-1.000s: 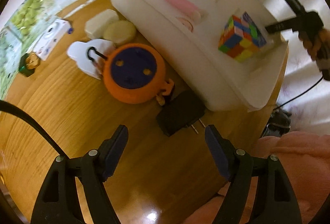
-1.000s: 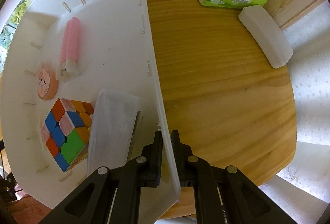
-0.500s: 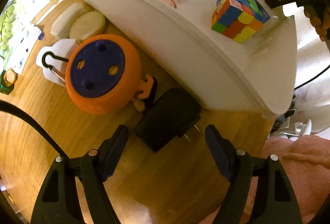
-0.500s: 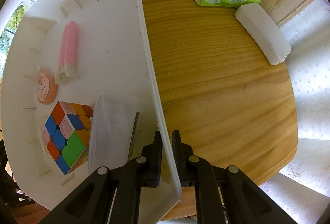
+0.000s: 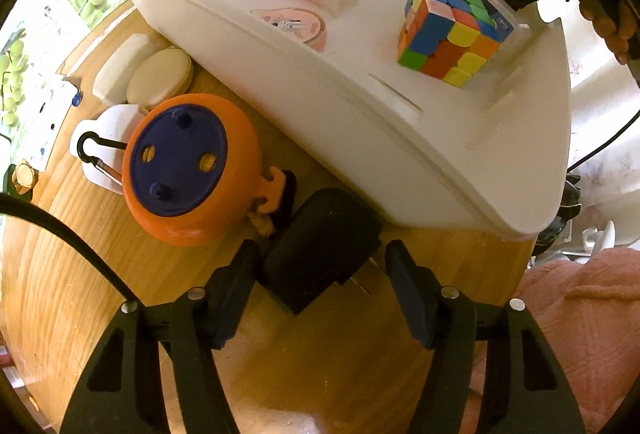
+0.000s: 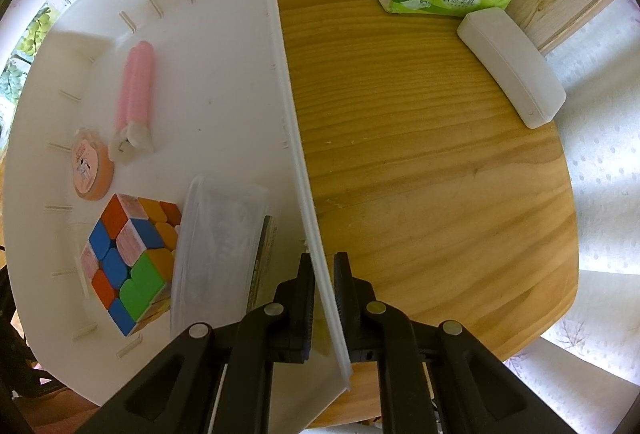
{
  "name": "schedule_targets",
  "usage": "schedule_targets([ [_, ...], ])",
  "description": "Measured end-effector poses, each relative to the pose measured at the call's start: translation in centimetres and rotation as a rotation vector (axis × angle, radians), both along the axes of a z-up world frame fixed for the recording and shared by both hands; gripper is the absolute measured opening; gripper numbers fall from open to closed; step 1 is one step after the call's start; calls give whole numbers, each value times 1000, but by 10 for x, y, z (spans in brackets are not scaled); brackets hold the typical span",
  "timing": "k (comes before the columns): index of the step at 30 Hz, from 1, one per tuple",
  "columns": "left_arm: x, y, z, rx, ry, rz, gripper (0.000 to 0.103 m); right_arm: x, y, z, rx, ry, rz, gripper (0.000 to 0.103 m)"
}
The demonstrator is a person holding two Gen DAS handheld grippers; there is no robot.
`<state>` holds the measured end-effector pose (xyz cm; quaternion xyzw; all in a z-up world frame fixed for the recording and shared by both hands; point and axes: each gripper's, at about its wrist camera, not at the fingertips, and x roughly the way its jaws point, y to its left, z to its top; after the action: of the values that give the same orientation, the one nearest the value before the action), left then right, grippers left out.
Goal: Organize rigid objects
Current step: 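Close the left tool on the black plug and lift it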
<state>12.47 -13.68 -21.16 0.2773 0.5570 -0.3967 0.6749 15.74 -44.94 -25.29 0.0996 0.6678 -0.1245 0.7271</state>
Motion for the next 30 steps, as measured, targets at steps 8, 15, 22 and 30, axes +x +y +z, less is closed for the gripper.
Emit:
schedule_targets([
  [8,-8,6,0,-19,-6,55,68,-1,-2,0,6,6,17,10],
  [15,-12,36,0,-30,2,131,68,2,-1,0,14,15,48,9],
  [22,-12,56,3,-39,4,253,68,6,3,-4,22,29,103,9],
  [30,-12,83,17,-92,-18,430,67,10,12,-9,32,43,181,8],
])
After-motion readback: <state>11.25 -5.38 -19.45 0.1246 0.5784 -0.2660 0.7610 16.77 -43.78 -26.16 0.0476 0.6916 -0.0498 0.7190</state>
